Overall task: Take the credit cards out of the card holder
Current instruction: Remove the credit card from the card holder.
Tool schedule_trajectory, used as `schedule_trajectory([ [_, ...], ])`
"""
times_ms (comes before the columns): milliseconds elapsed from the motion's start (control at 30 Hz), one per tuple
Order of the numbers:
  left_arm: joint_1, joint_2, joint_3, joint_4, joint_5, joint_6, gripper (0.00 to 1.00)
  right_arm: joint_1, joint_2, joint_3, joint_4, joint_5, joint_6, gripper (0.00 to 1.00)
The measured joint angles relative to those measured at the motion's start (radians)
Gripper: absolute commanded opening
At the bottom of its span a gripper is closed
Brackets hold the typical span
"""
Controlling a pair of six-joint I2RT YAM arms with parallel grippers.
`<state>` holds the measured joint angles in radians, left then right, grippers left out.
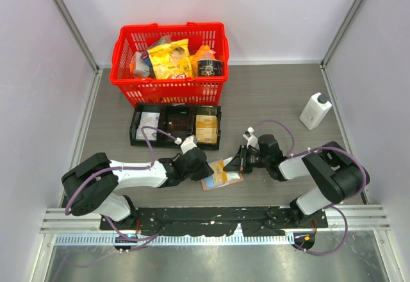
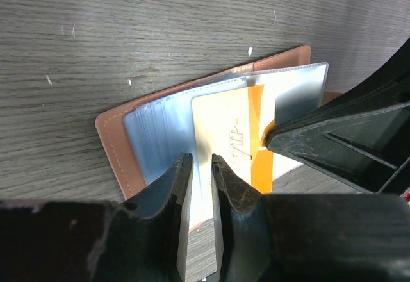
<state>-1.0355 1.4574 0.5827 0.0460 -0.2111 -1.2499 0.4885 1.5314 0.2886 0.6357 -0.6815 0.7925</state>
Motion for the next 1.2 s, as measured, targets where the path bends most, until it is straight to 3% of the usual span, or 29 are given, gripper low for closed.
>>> schedule_trajectory([
  [100, 0.0, 0.0, 0.0, 0.0, 0.0, 0.0, 0.23, -0.009, -0.014, -0.009, -0.002, -0.001, 0.0, 0.02],
  [300, 0.001, 0.0, 0.0, 0.0, 0.003, 0.001, 0.22, -0.013, -0.022, 0.0, -0.036, -0.004, -0.009, 0.27],
  [467, 0.002, 0.0, 0.0, 0.0, 0.005, 0.004, 0.22, -0.013, -0.001, 0.045, -0.052, -0.02, -0.021, 0.32],
  [567, 0.002, 0.0, 0.0, 0.001, 0.006, 0.005, 0.22, -0.013, 0.025, 0.071, -0.054, -0.024, -0.028, 0.29],
  [767, 0.002, 0.002, 0.001, 0.002, 0.006, 0.009, 0.22, -0.013, 0.082, 0.105, -0.069, -0.027, -0.039, 0.01],
  [1000, 0.002, 0.002, 0.0, 0.003, 0.006, 0.008, 0.22, -0.031, 0.055, 0.095, -0.085, -0.033, -0.043, 0.01],
  [1200, 0.002, 0.002, 0.0, 0.002, 0.006, 0.005, 0.23, -0.114, -0.108, 0.048, -0.177, 0.001, -0.056, 0.01],
])
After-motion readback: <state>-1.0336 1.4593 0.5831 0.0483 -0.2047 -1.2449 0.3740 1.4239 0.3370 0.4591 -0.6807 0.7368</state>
